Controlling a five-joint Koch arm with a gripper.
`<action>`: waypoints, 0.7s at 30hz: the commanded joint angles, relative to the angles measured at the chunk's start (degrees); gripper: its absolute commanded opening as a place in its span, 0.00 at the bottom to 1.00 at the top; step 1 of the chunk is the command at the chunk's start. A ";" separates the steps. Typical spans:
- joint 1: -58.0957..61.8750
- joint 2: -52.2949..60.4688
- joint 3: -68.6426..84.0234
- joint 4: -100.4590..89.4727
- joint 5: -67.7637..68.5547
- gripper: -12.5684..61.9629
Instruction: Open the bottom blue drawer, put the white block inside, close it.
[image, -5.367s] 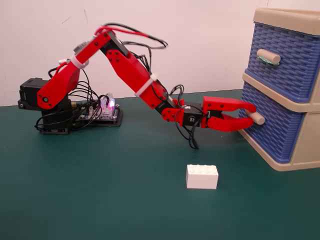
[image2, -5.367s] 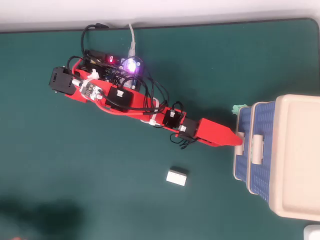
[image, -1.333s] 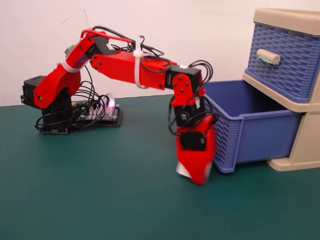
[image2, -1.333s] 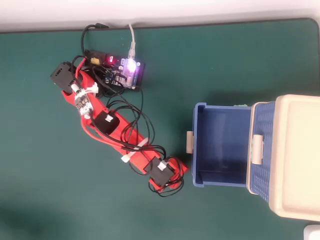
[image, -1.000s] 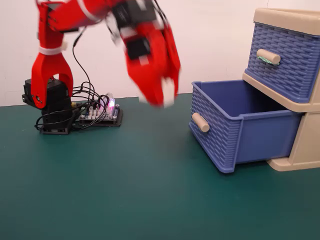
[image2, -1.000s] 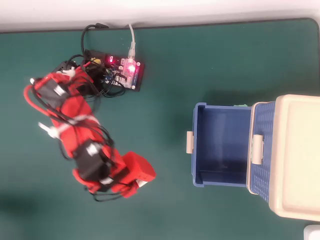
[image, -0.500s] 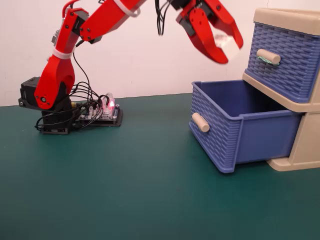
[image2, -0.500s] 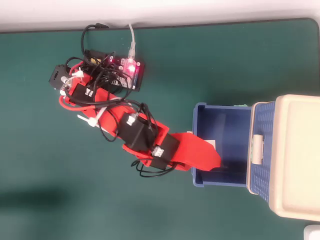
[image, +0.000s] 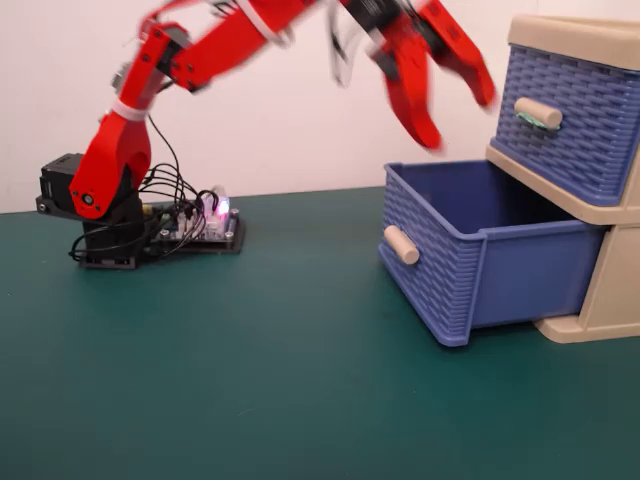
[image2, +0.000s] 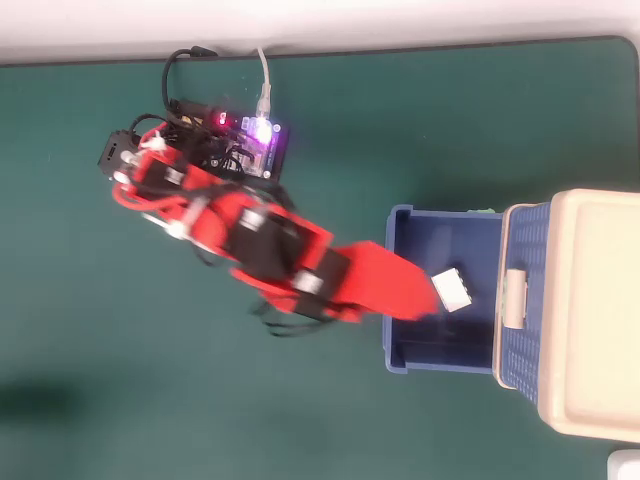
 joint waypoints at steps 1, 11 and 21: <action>-0.62 6.77 -1.76 10.90 -3.16 0.62; 5.10 2.55 15.12 15.12 -8.44 0.62; 0.79 -5.98 14.68 8.44 -6.77 0.62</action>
